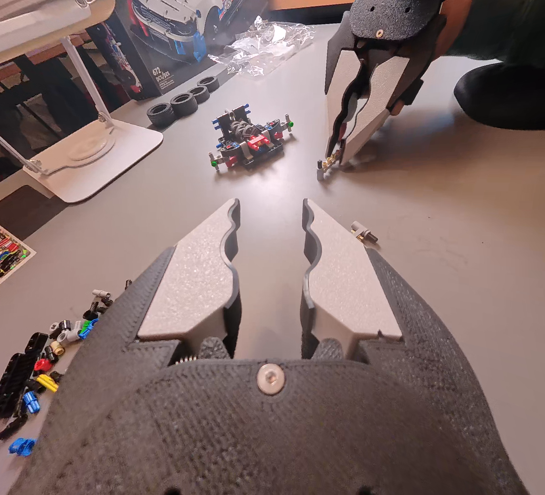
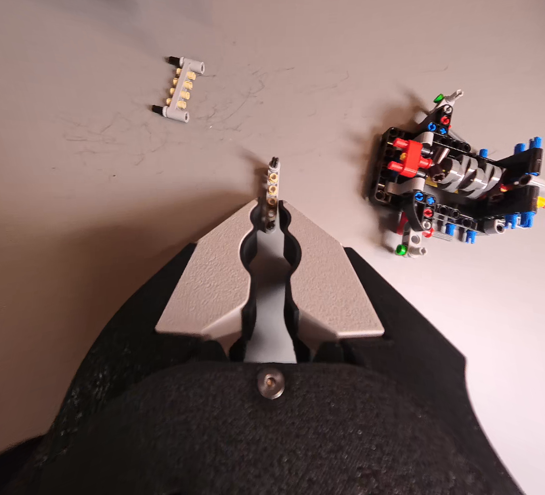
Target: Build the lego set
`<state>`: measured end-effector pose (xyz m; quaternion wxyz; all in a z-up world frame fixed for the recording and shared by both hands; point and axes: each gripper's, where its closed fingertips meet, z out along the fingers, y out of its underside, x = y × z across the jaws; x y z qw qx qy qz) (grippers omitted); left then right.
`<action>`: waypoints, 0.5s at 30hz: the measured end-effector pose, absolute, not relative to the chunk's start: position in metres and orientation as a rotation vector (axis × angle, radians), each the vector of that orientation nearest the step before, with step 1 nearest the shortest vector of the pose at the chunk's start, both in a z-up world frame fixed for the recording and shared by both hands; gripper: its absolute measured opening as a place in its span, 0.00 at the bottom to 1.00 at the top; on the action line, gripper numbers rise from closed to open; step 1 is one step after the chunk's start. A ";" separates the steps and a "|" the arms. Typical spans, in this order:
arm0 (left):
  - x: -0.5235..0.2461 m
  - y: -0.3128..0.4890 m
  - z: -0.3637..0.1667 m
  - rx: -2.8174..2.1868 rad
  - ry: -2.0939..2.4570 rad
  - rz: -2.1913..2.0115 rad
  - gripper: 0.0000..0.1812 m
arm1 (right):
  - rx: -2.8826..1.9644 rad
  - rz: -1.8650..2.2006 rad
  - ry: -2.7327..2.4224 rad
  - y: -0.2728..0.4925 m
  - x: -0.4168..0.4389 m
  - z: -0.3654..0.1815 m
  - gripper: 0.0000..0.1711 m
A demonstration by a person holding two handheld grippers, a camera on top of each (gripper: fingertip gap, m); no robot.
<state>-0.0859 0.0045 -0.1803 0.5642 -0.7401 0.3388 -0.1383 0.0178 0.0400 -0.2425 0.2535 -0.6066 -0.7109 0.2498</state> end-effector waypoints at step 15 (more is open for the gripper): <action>-0.092 0.010 -0.191 -1.790 0.782 -0.317 0.23 | -1.835 0.607 -1.632 0.156 -0.008 -0.237 0.63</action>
